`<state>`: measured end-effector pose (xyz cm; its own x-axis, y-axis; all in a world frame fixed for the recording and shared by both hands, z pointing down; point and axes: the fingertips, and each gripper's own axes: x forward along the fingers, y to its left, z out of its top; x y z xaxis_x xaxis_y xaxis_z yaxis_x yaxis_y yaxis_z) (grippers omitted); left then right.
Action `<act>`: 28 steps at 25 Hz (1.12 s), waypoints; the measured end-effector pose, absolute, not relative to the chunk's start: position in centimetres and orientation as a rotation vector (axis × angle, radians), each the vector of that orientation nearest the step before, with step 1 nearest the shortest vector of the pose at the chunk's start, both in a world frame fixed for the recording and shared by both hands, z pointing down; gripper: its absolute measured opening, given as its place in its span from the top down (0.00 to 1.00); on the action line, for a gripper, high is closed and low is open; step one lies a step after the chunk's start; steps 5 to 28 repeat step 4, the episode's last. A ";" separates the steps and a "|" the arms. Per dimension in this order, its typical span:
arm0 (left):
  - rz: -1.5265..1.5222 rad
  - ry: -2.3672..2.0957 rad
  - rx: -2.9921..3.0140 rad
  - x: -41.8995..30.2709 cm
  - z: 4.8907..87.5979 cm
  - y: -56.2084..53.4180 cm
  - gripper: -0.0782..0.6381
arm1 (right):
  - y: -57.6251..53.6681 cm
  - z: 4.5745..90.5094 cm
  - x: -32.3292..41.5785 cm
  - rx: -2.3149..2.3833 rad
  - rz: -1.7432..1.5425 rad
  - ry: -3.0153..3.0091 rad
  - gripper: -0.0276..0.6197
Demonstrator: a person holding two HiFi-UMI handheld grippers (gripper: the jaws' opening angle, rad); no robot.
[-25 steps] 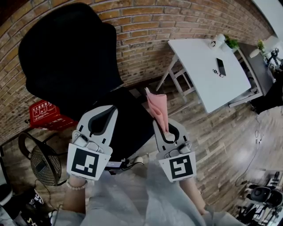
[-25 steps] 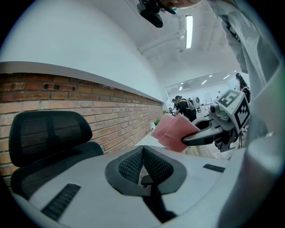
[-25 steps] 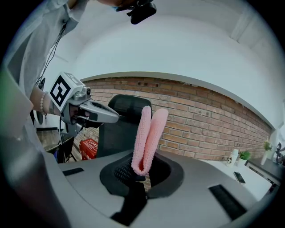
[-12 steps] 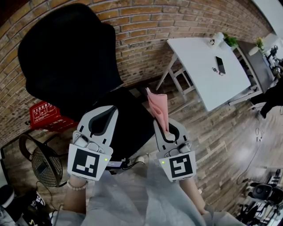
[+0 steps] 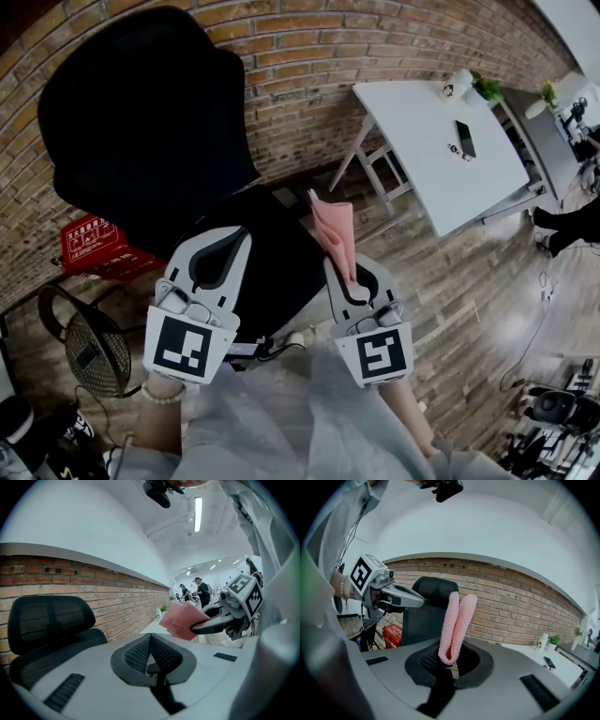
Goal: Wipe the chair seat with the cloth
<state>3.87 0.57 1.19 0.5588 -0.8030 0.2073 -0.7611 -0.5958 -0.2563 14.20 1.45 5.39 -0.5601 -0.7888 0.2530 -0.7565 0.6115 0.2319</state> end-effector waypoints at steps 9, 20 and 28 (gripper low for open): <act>-0.465 1.339 -2.653 3.6 1.3 0.9 0.87 | 1.7 5.5 13.9 1.241 -0.137 -2.507 0.87; -0.465 1.339 -2.653 3.6 1.3 0.9 0.87 | 1.7 5.5 13.9 1.241 -0.137 -2.507 0.87; -0.465 1.339 -2.653 3.6 1.3 0.9 0.87 | 1.7 5.5 13.9 1.241 -0.137 -2.507 0.87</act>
